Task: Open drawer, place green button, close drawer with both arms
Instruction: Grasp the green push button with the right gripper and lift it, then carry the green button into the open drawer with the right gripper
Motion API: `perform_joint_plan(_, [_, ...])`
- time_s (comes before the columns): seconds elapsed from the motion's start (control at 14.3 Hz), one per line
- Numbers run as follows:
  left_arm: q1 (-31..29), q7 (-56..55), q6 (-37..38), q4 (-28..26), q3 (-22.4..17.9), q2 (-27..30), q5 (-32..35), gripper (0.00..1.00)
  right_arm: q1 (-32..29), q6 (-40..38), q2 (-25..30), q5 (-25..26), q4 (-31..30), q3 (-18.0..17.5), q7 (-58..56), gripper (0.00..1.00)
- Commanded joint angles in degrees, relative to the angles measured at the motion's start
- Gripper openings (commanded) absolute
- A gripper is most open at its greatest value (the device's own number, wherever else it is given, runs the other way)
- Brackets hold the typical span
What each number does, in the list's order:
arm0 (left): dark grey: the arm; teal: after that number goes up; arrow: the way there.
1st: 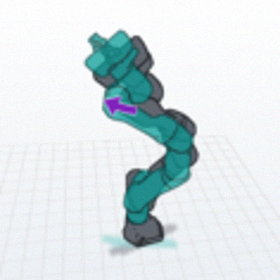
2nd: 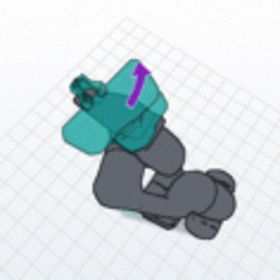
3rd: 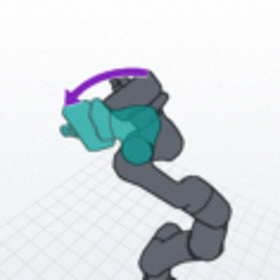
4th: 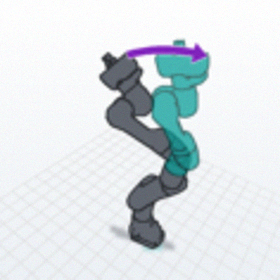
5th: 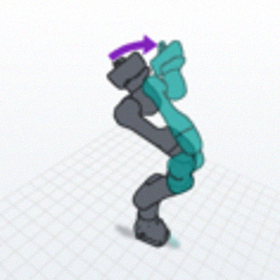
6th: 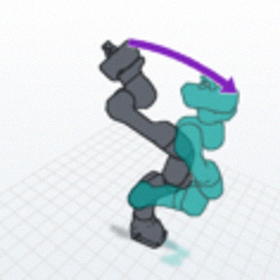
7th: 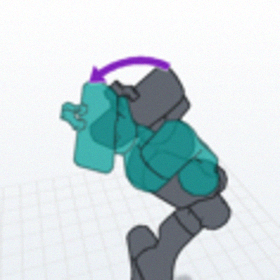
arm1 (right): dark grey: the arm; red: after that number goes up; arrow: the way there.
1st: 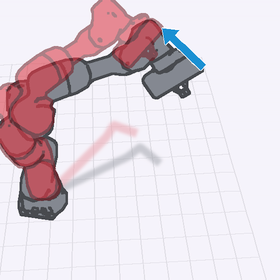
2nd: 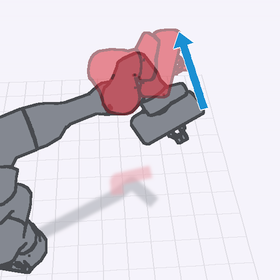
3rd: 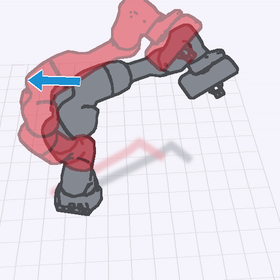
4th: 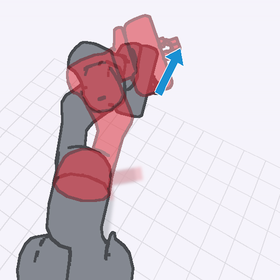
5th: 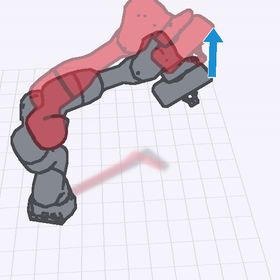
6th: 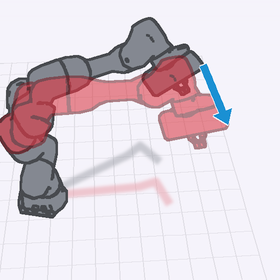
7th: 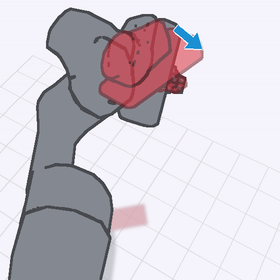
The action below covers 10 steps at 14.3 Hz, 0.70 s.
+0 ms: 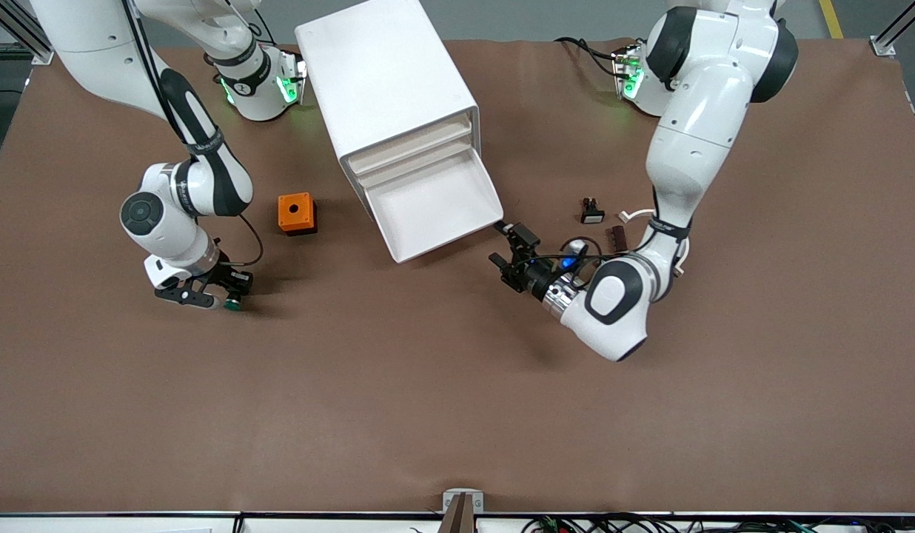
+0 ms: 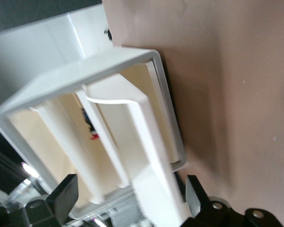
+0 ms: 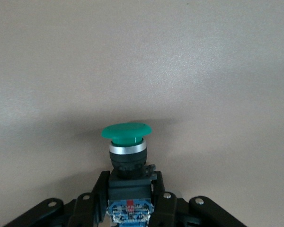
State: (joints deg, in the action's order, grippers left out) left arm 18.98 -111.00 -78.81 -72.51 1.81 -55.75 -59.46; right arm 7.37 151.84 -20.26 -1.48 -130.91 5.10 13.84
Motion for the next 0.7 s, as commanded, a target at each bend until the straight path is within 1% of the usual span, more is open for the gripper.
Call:
perform_joint_plan(0.0, [-2.9,9.6,4.0,1.8,0.1,1.5,4.8,1.0,2.2,-13.3,4.8,-0.4,5.0,-0.4,7.3,0.0])
perform_joint_plan(0.07, [-3.6,14.3,4.4,1.9,0.1,2.4,6.7,1.0,4.8,-18.0,6.1,-0.4,7.3,-0.4,12.1,0.0])
perform_joint_plan(0.14, [-4.3,18.8,4.6,1.9,0.1,3.4,8.6,1.0,6.7,-21.0,7.8,-0.5,8.3,-0.4,16.3,0.0])
perform_joint_plan(0.28, [-5.1,30.4,4.6,2.0,0.1,5.6,12.5,1.0,10.7,-23.0,11.1,-1.2,8.0,-0.5,23.0,0.0])
perform_joint_plan(0.42, [-5.0,44.0,4.5,3.1,-0.1,7.0,17.6,1.0,14.0,-25.3,13.1,-4.5,8.6,-0.5,27.7,0.0])
perform_joint_plan(0.49, [-4.7,50.3,4.0,3.3,-0.1,7.6,21.4,1.0,15.8,-25.9,14.2,-6.1,8.7,-0.5,30.1,0.0])
perform_joint_plan(0.63, [-4.4,58.8,0.8,3.3,-0.1,9.4,25.6,1.0,19.8,-27.3,14.9,-6.6,10.4,-0.5,37.4,0.0])
